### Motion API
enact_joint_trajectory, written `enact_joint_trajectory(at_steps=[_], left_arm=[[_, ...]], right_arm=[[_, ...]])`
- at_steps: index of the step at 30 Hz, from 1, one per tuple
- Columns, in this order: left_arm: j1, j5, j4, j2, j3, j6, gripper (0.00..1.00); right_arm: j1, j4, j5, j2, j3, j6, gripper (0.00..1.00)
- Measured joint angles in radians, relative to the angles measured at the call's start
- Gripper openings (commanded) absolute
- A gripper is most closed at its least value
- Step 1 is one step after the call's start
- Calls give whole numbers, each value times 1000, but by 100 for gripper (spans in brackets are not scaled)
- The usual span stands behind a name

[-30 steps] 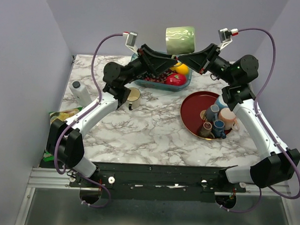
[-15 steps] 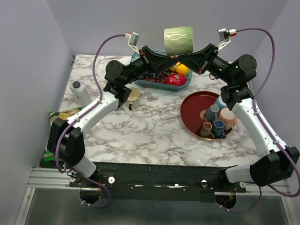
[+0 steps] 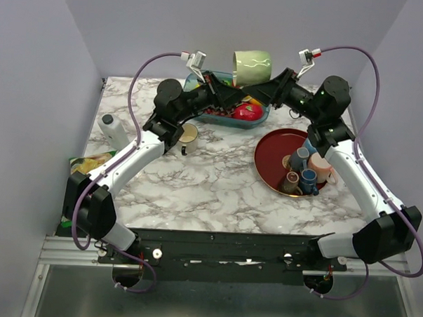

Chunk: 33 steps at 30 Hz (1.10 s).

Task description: Turn the mug right side up

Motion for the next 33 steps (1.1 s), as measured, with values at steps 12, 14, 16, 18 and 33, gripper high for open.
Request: enact_joint_trajectory(at_steps=[12,14,16,18,33], left_arm=[[0,-277,-593,-45,0,315,0],[-1,-338,-680,-34,5,353,0],[-4,-386,-748,-12,14,381,0],[-5,-422,-792,7,14,399,0],[-40,-624,-1009,214,46,443,0]], right_arm=[[6,-460,385,-90,-107,-168,100],[6,-543,483,-97,-105,-188,100],[6,-634,575,-92,-100,-209,100],[5,-705,643,-80,-94,-219,100],[4,-900,784,-49,-89,-227,100]])
